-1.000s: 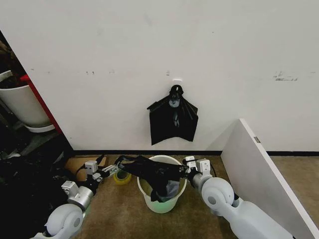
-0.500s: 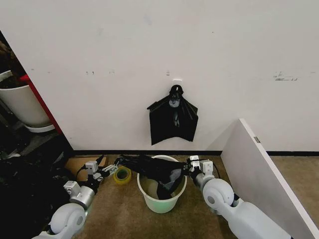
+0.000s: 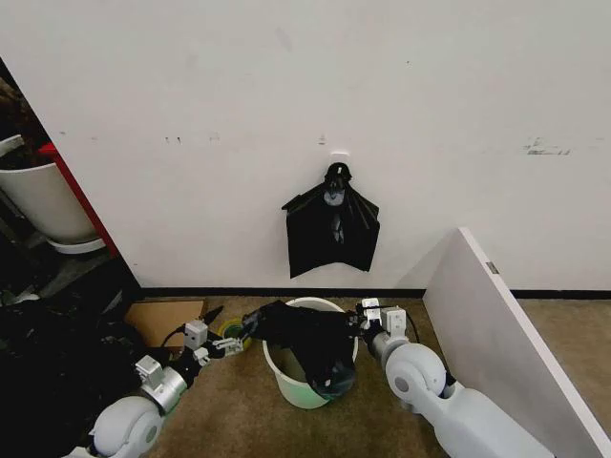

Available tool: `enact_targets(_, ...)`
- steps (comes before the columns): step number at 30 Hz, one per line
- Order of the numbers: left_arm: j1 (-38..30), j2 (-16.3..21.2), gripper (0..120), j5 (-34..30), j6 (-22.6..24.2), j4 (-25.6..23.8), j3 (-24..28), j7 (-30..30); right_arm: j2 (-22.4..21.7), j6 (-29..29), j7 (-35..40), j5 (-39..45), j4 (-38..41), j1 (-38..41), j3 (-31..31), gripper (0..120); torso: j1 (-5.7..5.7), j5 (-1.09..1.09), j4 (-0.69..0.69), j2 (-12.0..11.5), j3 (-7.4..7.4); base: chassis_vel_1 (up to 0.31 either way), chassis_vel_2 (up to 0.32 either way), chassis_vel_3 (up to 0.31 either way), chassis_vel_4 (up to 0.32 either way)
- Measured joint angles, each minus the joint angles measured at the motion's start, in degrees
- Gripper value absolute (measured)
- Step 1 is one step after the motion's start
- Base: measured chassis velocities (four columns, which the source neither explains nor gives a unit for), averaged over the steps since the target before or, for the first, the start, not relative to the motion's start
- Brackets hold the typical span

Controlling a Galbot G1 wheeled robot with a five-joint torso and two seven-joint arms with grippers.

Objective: Place the garbage bag over the trash bin.

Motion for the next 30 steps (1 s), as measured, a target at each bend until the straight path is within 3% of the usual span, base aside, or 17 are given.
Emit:
enact_targets(7, 0.0, 0.8, 100, -5.4, -4.8, 1.4, -1.1, 11.1, 0.4, -0.6, 0.2, -0.1, -0.7, 0.1, -0.1, 0, 0.0, 0.0, 0.0, 0.0, 0.0, 0.0, 0.0, 0.0, 0.0)
enact_targets(8, -0.1, 0.8, 100, -9.6, -5.7, 2.2, -1.9, 17.7, 0.4, -0.7, 0.3, -0.1, -1.4, 0.2, -0.1, 0, 0.0, 0.01, 0.0, 0.0, 0.0, 0.0, 0.0, 0.0, 0.0)
enact_targets(9, -0.1, 0.8, 100, -9.6, -5.7, 2.2, -1.9, 17.7, 0.4, -0.7, 0.3, -0.1, -1.4, 0.2, -0.1, 0, 0.0, 0.01, 0.0, 0.0, 0.0, 0.0, 0.0, 0.0, 0.0)
enact_targets(10, -0.3, 0.7, 100, -13.4, -6.0, 3.2, -2.6, 24.9, 0.4, -0.8, 0.4, -0.2, -2.0, 0.3, -0.1, 0, 0.0, 0.01, 0.0, 0.0, 0.0, 0.0, 0.0, 0.0, 0.0)
enact_targets(15, 0.1, 1.2, 100, -17.8, -5.9, 5.3, -3.3, 36.2, 0.5, -0.9, 0.5, -0.2, -2.7, 0.5, 0.0, 0, 0.0, 0.01, 0.01, 0.0, 0.0, 0.0, 0.0, 0.0, 0.0)
enact_targets(21, -0.5, 0.8, 100, -17.4, -7.5, 7.6, -3.4, 34.3, 0.9, -1.0, 0.8, -0.1, -3.0, 1.0, -0.3, 0, 0.0, 0.01, 0.01, 0.0, 0.0, 0.0, 0.0, 0.0, 0.0)
enact_targets(25, -0.6, -0.2, 100, -15.4, -10.3, 7.6, -3.5, 25.2, 1.1, -1.0, 1.4, 0.4, -2.2, 1.2, -0.3, 0, 0.0, 0.0, 0.0, 0.0, 0.0, 0.0, 0.0, 0.0, 0.0)
enact_targets(30, 2.8, -1.3, 100, -10.8, -9.8, 1.8, -3.0, 12.6, 1.2, -1.4, 2.3, 0.3, 0.7, 0.0, -0.1, 0, 0.0, 0.0, -0.01, 0.0, 0.0, 0.0, 0.0, 0.0, 0.0)
